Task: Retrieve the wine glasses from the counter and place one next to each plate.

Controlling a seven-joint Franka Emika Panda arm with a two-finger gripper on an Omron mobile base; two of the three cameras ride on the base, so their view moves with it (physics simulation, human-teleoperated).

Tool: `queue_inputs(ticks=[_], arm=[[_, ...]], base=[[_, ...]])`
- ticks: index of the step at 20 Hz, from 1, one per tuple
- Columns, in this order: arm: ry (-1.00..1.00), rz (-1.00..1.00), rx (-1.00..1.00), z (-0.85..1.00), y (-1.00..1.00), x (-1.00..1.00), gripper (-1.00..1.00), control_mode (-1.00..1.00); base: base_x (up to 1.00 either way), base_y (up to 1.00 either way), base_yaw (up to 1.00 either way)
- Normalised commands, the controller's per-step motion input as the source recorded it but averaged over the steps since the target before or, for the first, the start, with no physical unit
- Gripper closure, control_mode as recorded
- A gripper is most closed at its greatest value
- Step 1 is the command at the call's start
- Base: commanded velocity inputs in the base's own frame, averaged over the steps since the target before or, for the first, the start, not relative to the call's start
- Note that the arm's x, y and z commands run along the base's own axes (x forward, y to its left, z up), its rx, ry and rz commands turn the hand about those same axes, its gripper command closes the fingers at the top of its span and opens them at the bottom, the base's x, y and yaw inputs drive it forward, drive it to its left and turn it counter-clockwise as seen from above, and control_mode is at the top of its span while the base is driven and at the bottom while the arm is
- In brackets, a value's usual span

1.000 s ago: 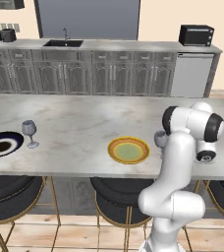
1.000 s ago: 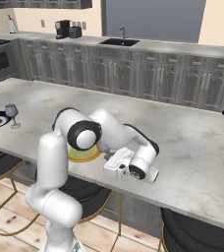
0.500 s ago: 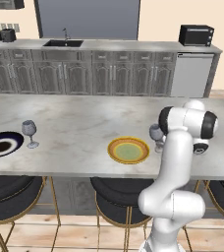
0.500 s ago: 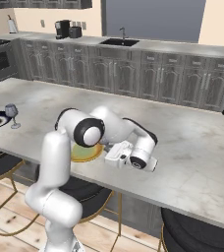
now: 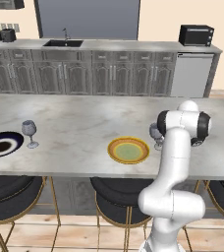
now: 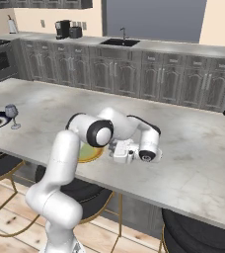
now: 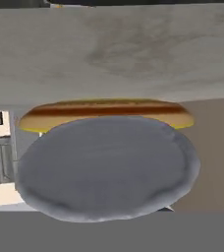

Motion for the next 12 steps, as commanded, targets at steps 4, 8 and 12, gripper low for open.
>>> queue_inputs(ticks=[4, 8, 12], arm=[[-0.06, 0.11, -0.07, -0.13, 0.0, 0.0, 1.0, -1.0], [-0.04, 0.07, -0.07, -0.19, 0.0, 0.0, 1.0, -1.0], [-0.04, 0.03, -0.06, -0.23, 0.05, 0.0, 1.0, -1.0]], base=[[0.0, 0.0, 0.0], [0.0, 0.0, 0.0], [0.0, 0.0, 0.0]])
